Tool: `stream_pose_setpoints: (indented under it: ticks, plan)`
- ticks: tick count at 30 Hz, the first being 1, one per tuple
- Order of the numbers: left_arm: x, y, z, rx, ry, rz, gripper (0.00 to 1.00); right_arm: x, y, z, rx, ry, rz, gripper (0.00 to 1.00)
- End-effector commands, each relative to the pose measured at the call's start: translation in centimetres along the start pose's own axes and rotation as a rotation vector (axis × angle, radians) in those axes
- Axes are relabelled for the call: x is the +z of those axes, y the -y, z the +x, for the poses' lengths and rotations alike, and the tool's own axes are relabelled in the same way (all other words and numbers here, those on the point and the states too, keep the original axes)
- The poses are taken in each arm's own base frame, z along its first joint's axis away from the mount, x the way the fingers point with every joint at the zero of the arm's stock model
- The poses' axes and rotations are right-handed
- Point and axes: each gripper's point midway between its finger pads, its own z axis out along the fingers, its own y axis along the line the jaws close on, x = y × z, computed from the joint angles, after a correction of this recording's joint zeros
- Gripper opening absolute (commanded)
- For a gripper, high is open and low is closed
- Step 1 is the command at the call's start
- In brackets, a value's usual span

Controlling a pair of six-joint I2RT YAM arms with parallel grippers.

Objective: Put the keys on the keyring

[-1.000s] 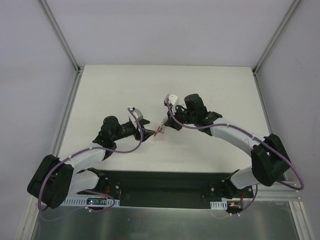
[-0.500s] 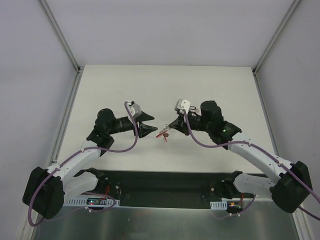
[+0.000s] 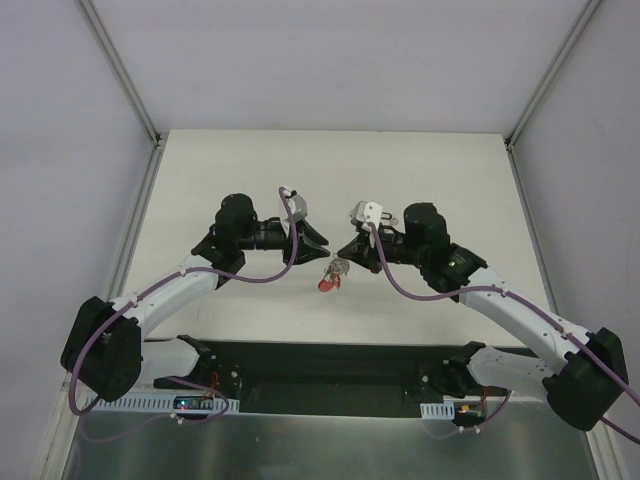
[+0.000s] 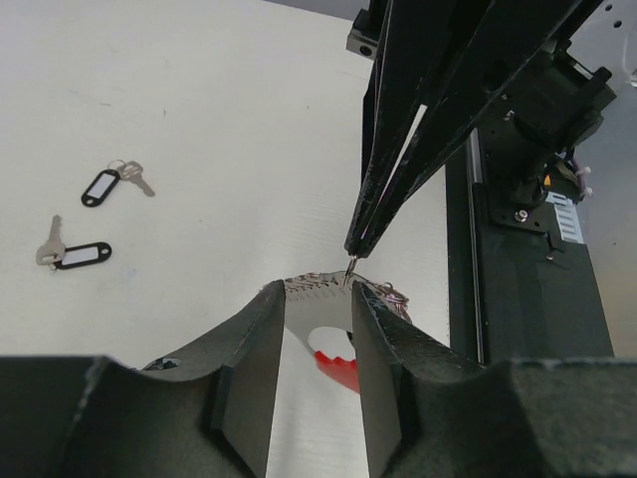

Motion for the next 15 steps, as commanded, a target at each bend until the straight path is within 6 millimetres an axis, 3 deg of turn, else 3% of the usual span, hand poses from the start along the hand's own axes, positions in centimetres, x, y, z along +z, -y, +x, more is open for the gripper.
stream_pose_setpoints:
  ticks: [1, 6, 8, 15]
  plan:
    - [0.9, 0.2, -0.3, 0.019, -0.008, 0.048, 0.34, 0.1, -0.3, -1.7, -0.055, 0.054, -0.027, 0.01]
    - [0.4, -0.7, 0.6, 0.008, -0.008, -0.042, 0.36, 0.6, -0.1, -0.7, -0.049, 0.019, -0.03, 0.01]
    - [-0.2, -0.8, 0.9, 0.015, 0.004, -0.083, 0.39, 1.2, 0.3, 0.7, -0.031, -0.033, -0.034, 0.01]
    - [-1.1, -0.9, 2.5, 0.027, -0.005, -0.14, 0.42, 2.7, 0.7, 0.3, -0.031, -0.045, -0.077, 0.01]
